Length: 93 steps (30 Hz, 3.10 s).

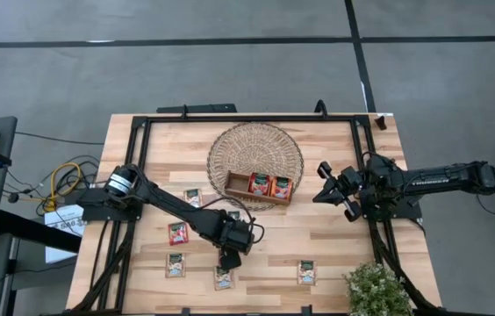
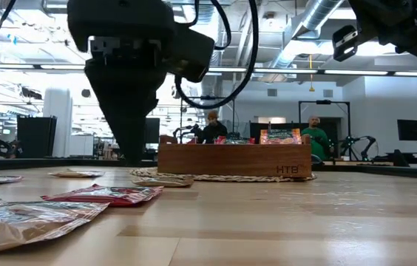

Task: Pick & Place Tea
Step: Put the red tea bag into the middle section of the wooden organizer

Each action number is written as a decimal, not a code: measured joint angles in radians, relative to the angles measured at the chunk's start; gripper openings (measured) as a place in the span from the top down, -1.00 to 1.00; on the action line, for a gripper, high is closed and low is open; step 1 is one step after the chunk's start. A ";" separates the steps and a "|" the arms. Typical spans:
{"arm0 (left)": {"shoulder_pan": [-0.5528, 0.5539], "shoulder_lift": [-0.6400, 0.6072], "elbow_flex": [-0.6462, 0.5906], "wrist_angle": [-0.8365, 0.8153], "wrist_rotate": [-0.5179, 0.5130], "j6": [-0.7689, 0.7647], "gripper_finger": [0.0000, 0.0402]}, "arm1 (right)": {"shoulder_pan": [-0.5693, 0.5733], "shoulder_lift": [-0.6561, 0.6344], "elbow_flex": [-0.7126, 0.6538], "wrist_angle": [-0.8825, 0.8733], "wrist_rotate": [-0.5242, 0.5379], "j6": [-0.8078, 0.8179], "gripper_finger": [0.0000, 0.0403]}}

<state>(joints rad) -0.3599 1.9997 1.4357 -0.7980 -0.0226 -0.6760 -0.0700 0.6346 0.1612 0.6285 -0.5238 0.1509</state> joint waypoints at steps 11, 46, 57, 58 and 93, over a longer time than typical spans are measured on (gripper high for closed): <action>0.010 0.111 0.002 0.010 0.042 0.092 0.11 | 0.000 0.000 0.000 0.000 0.000 0.017 1.00; -0.009 0.151 0.323 -0.369 -0.114 0.075 1.00 | 0.000 0.000 0.000 -0.034 0.000 0.035 1.00; -0.013 0.146 0.706 -0.631 -0.285 0.033 1.00 | 0.005 0.010 0.002 0.003 0.038 0.171 1.00; -0.010 0.145 0.734 -0.644 -0.303 0.037 1.00 | 0.008 0.021 0.009 -0.001 0.048 0.177 1.00; 0.051 0.115 0.838 -0.732 -0.540 0.272 1.00 | 0.057 0.863 0.556 0.001 0.048 0.182 0.14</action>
<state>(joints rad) -0.3092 2.1143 2.2742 -1.5301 -0.5625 -0.4042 -0.0132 1.4979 0.7176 0.6292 -0.4763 0.3325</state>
